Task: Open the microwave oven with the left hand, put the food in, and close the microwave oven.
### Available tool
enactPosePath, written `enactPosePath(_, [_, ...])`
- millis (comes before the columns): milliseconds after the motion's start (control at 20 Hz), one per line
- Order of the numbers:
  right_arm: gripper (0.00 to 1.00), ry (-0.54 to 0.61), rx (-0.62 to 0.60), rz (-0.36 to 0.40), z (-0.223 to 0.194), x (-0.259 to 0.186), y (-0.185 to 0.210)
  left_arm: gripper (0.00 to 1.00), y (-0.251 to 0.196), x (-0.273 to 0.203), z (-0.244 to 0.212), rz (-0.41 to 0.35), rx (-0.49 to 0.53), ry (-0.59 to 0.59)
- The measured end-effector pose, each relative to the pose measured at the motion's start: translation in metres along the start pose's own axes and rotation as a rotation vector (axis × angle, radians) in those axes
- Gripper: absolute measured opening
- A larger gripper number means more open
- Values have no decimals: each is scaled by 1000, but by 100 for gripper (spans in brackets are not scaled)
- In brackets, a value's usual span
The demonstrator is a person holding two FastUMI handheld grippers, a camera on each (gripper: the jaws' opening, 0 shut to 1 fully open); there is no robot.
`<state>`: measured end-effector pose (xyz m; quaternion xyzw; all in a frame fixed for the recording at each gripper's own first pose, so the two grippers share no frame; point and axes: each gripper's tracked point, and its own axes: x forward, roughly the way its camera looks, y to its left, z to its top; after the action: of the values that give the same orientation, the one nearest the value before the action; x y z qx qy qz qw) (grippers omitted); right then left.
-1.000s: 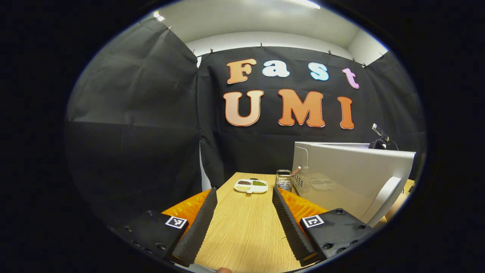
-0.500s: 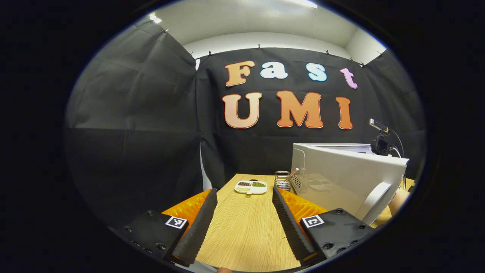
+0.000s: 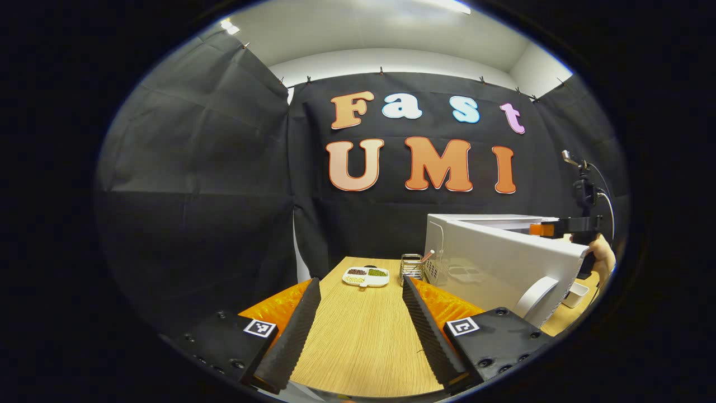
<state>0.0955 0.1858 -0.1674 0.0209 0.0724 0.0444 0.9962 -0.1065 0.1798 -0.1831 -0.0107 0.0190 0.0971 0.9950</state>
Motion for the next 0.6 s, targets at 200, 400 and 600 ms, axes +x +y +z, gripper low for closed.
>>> enactPosePath(200, [95, -25, -34, 4, 18, -33, -35, 92, 2, 9, -11, 2, 0, 23])
enactPosePath(400, [95, -65, -68, -67, 31, -58, -79, 94, -3, 18, -24, 18, 19, 52])
enactPosePath(600, [95, -81, -73, -87, 32, -77, -100, 100, -42, 19, -29, -70, -6, 70])
